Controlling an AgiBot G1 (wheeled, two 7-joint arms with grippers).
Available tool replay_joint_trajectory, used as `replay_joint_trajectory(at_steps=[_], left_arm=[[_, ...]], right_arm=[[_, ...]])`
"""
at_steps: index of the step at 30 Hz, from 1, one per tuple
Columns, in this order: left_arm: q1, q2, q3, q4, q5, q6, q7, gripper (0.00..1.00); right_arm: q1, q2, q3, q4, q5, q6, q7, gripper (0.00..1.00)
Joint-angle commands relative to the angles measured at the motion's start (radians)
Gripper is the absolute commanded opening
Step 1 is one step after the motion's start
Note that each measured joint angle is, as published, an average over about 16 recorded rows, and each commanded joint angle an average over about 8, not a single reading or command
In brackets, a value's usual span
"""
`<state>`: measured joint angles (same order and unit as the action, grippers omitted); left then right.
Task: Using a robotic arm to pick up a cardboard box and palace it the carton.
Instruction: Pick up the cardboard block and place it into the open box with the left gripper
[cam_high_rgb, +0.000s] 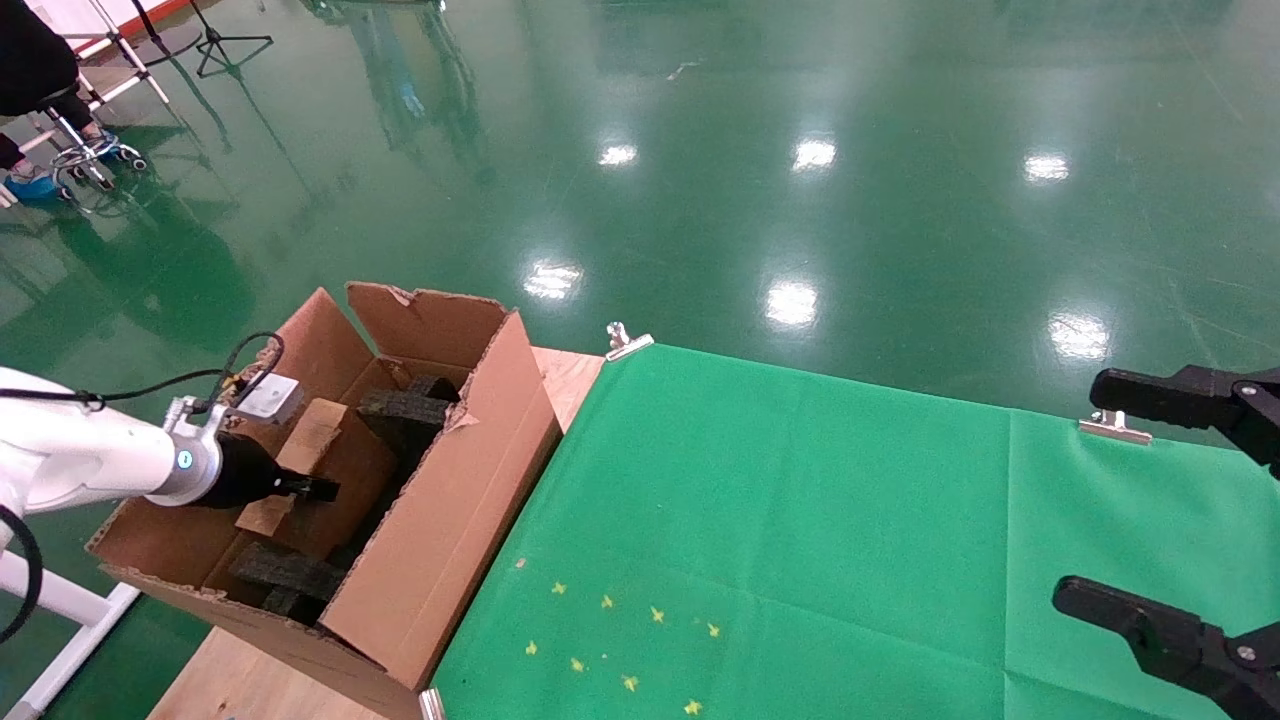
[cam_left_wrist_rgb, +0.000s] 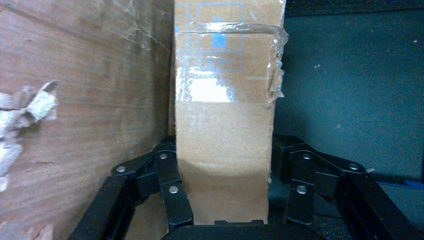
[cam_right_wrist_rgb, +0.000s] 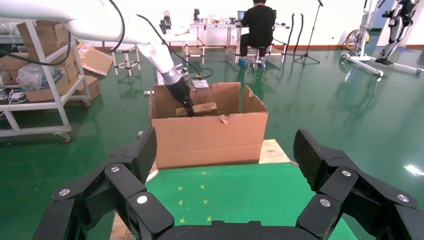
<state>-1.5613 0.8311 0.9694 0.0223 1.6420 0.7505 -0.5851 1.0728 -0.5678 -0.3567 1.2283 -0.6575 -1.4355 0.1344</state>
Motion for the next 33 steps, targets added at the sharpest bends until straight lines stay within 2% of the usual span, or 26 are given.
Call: replay_joint_trajectory(at_steps=[1, 24, 29, 33], left_arm=[[-0.003, -0.001, 0.001, 0.001, 0.002, 0.003, -0.002, 1.0], [-0.09, -0.022, 0.006, -0.008, 0.007, 0.041, 0.005, 1.0], [-0.146, -0.044, -0.011, -0.037, -0.018, 0.076, 0.011, 1.0], [-0.197, -0.081, -0.048, -0.069, -0.073, 0.149, 0.009, 1.0]], right_arm=[[0.0, 0.0, 0.0, 0.0, 0.0, 0.0, 0.0, 1.0], [0.0, 0.0, 0.0, 0.0, 0.0, 0.0, 0.0, 1.0], [0.0, 0.0, 0.0, 0.0, 0.0, 0.0, 0.0, 1.0], [0.0, 0.0, 0.0, 0.0, 0.0, 0.0, 0.0, 1.0]])
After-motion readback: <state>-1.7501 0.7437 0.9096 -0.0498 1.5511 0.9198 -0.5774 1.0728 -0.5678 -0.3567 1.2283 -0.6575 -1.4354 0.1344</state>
